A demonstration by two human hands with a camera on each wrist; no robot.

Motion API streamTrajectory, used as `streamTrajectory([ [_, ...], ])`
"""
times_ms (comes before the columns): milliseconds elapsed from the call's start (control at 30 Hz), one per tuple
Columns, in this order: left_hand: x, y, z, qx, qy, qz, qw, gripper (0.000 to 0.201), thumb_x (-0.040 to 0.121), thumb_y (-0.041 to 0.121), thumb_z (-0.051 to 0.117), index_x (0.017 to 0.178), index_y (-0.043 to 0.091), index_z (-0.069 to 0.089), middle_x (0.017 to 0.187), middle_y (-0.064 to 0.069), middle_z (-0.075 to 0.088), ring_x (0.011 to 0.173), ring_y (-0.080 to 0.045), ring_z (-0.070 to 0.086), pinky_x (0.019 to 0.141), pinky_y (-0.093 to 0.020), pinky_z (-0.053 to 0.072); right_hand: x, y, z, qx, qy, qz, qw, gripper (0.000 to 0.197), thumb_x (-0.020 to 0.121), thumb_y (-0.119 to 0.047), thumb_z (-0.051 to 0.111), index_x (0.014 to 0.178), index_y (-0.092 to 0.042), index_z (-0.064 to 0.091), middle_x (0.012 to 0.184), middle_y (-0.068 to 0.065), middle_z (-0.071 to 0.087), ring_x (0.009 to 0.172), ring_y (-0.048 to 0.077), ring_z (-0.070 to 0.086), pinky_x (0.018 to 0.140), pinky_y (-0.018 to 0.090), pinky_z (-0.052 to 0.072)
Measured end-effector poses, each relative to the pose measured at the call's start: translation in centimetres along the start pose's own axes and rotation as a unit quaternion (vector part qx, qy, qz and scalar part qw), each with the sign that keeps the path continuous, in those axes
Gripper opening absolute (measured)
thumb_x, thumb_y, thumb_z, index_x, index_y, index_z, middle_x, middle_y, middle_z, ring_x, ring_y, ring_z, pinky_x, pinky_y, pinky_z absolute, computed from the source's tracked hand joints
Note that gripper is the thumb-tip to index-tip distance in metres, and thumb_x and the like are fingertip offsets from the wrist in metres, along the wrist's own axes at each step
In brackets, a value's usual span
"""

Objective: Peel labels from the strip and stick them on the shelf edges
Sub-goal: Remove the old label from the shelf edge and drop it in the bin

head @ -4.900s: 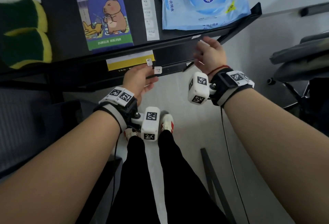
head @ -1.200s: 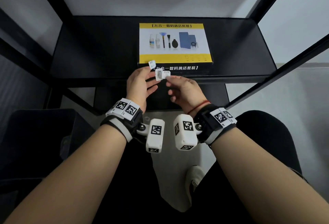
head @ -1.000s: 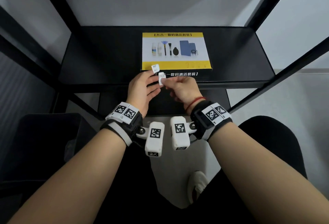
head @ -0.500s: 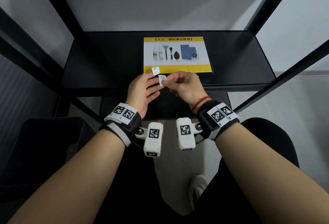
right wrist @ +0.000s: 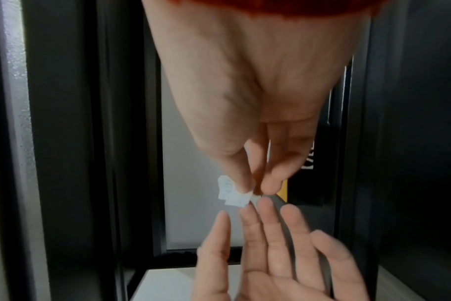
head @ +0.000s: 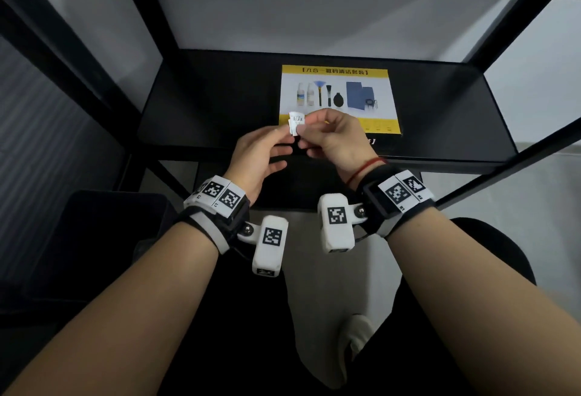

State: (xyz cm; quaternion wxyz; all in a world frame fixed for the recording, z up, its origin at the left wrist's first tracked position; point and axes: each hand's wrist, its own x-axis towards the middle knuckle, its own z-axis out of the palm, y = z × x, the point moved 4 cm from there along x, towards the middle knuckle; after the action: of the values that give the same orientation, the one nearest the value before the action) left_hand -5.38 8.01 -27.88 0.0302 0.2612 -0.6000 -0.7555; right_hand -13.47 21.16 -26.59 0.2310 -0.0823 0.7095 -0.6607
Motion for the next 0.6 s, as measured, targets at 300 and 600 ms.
streamTrajectory([
  [300,-1.4,2.0,-6.5,0.047,0.084,0.036,0.995,0.023,0.093,0.035,0.073,0.113,0.023,0.075,0.108,0.002,0.078,0.093,-0.010,0.073,0.080,-0.024,0.057,0.7,-2.4,6.3,-0.076,-0.096,-0.060,0.991,0.031,0.085,-0.003,0.077,0.108,-0.013,0.059,0.073,0.002,0.070,0.055,0.007,0.063,0.053,0.017,0.050],
  [600,-4.7,1.9,-17.3,0.048,0.210,0.073,0.974,0.018,0.087,0.001,0.076,0.091,0.018,0.074,0.084,0.000,0.076,0.075,-0.007,0.071,0.077,-0.020,0.058,0.9,-1.6,17.2,-0.152,-0.245,-0.032,0.957,0.028,0.091,-0.012,0.073,0.116,-0.014,0.061,0.086,-0.001,0.074,0.063,0.006,0.068,0.055,0.018,0.051],
])
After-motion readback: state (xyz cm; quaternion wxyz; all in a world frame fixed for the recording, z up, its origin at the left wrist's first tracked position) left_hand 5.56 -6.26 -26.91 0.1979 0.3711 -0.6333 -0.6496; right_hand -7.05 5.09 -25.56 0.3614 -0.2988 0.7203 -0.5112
